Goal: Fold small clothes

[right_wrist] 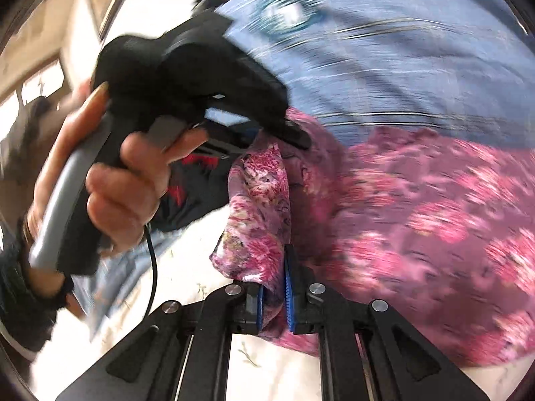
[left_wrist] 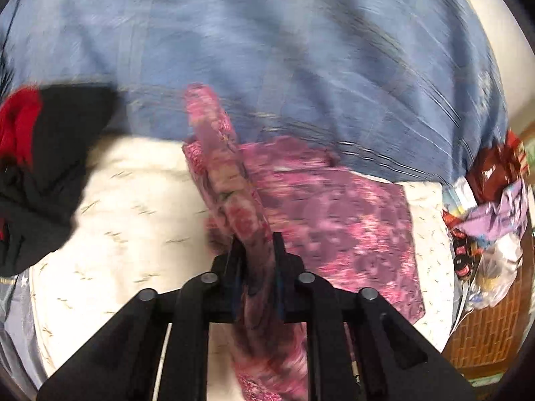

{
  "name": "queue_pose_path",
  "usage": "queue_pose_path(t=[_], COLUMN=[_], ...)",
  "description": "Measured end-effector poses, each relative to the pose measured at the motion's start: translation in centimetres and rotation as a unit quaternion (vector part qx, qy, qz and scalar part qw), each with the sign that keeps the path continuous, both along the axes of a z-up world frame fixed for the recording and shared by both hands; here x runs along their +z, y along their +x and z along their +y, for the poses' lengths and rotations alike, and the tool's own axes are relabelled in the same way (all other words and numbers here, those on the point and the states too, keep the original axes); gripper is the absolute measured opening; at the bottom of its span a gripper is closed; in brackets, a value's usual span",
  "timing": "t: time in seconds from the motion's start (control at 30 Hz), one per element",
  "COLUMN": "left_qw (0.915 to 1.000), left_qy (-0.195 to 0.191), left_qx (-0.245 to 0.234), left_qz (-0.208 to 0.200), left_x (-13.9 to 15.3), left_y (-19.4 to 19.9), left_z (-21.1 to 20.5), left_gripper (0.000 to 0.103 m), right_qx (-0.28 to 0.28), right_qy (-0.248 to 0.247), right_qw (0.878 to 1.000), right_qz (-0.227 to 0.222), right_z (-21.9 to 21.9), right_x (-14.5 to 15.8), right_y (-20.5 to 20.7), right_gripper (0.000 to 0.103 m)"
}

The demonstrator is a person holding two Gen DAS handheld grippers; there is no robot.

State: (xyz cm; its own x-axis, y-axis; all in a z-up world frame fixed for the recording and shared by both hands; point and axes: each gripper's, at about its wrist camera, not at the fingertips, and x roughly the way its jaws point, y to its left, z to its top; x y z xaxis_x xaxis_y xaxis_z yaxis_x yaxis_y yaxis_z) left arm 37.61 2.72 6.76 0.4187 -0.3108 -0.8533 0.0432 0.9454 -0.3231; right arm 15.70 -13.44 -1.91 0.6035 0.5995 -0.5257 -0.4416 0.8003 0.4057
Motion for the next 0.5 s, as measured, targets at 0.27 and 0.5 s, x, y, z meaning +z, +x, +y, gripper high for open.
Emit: queue_pose_path(t=[0.27, 0.5], left_qw=[0.9951, 0.9947], left_qy=[0.077, 0.044], left_qx=[-0.053, -0.018], left_qz=[0.031, 0.091], left_x=[-3.3, -6.2], left_y=[2.5, 4.9], left_z=[-11.1, -10.0], left_gripper=[0.008, 0.008], right_qx=[-0.100, -0.136], right_qy=[0.099, 0.163], right_qw=[0.987, 0.968], right_qz=[0.077, 0.134], right_z=[-11.0, -17.1], right_x=[-3.1, -6.6], right_y=[0.3, -0.2], right_gripper=[0.007, 0.010])
